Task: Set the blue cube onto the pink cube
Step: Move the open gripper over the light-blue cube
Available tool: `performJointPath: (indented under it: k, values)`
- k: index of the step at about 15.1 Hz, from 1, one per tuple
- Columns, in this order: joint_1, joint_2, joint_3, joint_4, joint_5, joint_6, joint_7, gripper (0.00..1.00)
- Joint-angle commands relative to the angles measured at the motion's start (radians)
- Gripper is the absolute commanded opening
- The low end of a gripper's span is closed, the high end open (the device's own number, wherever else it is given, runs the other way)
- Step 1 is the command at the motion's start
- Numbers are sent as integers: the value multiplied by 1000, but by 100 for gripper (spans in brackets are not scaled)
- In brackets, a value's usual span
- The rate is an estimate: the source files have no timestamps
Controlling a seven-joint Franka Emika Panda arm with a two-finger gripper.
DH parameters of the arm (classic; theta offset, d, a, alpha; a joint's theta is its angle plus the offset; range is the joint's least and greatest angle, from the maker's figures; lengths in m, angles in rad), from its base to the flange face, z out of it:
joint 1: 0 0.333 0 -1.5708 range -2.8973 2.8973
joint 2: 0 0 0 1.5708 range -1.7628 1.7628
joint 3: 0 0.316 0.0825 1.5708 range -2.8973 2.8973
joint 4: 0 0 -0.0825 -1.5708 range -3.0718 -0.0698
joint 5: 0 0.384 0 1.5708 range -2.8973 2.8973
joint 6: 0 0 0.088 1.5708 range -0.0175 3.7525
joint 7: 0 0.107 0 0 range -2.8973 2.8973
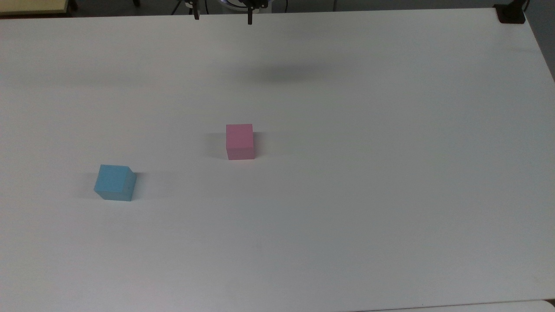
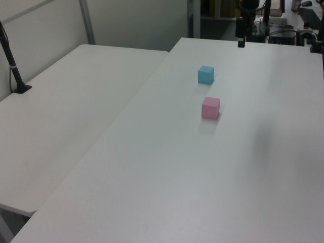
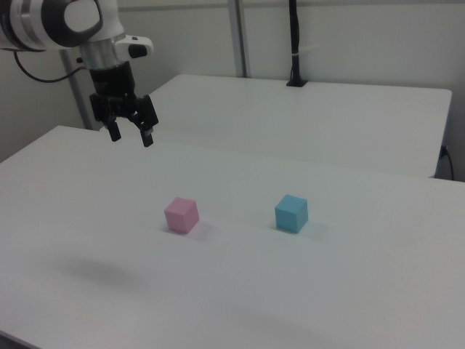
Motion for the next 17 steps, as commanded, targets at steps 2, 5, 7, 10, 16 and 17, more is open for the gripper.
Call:
performJointPath:
  k: [2, 5, 7, 10, 16, 17]
  values:
    - [0, 10, 10, -14, 15, -19, -5, 100]
    - [0, 6, 10, -19, 15, -20, -13, 100]
    - [-3, 4, 15, -19, 15, -17, -17, 100]
    - [-3, 4, 15, -19, 15, -16, -39, 100]
    - [0, 18, 7, -13, 4, -4, -39, 100]
    - [-6, 30, 3, -2, 1, 9, -40, 100]
